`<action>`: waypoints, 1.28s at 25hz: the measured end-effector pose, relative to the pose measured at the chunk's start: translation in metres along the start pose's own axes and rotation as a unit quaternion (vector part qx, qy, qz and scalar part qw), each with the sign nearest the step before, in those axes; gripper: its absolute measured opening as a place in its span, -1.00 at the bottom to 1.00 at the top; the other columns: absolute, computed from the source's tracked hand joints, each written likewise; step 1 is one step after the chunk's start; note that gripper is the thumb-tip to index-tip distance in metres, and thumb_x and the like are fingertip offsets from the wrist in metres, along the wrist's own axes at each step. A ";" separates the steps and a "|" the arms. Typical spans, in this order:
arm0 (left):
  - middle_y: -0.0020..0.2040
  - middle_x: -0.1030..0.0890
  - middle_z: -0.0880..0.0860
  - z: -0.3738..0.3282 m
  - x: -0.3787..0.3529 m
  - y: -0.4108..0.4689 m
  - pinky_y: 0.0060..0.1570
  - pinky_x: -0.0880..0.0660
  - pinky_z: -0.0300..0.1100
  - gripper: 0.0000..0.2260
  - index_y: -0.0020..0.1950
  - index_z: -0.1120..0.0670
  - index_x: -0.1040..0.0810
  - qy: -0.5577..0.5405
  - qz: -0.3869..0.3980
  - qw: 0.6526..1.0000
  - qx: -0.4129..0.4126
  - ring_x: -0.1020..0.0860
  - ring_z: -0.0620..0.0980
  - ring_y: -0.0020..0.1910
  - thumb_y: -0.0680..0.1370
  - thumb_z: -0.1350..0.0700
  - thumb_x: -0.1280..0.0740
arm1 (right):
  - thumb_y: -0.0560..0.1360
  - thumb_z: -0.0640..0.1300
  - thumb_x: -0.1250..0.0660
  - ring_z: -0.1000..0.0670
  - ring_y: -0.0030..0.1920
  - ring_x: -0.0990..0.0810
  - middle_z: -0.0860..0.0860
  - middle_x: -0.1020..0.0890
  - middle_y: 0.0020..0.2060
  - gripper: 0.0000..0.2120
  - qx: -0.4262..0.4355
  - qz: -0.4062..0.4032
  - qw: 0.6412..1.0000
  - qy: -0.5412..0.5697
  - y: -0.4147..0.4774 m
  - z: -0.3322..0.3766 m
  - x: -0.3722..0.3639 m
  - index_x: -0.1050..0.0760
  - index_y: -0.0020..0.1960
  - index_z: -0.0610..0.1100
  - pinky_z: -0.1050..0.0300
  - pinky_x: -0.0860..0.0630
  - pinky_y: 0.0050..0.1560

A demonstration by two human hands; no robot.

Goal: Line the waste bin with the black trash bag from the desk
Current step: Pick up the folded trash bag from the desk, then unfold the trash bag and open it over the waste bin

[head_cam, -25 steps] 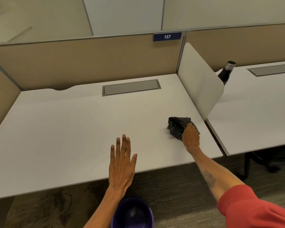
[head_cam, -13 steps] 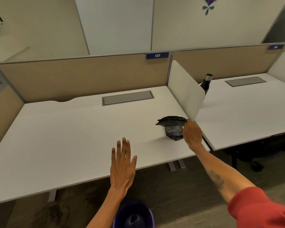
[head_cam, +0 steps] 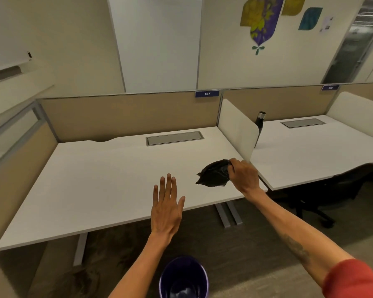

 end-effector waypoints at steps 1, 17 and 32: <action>0.66 0.22 0.10 0.000 0.006 -0.008 0.61 0.23 0.05 -0.36 0.65 0.12 0.16 -0.005 -0.002 1.000 -0.007 0.21 0.09 0.64 0.66 -0.19 0.14 | 0.62 -0.21 -0.28 -0.17 -0.28 -0.65 -0.19 -0.70 -0.22 -0.83 0.020 -0.006 1.000 0.007 -0.009 0.012 0.010 -0.61 0.03 -0.28 -0.01 -0.62 -0.26; 0.18 -0.65 -0.19 0.007 0.022 -0.094 0.33 -0.44 -0.28 -0.54 0.41 -0.21 -0.46 -0.346 0.070 0.934 0.052 -0.56 -0.20 0.22 0.52 -0.12 -0.43 | 0.59 -0.03 -0.22 -0.03 -0.30 -0.58 -0.06 -0.65 -0.27 -0.78 0.078 -0.019 0.989 0.123 -0.074 0.098 0.095 -0.58 -0.01 -0.13 0.32 -0.33 -0.29; -0.03 -0.73 0.09 -0.031 -0.001 -0.091 -0.19 -0.67 -0.20 -0.79 0.11 0.10 -0.66 -0.569 0.044 0.764 0.301 -0.73 0.01 -0.09 0.53 0.05 -0.47 | 0.60 0.19 -0.27 0.16 -0.02 -0.62 0.00 -0.68 0.12 -0.60 -0.131 0.270 0.894 0.333 -0.175 0.098 0.014 -0.52 0.30 -0.04 0.25 -0.57 0.03</action>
Point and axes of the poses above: each hand's wrist, its own y-axis towards the middle knuckle, its own x-axis out of the back of the hand, z = x × y, the point moved 4 cm from there along y, towards the middle knuckle
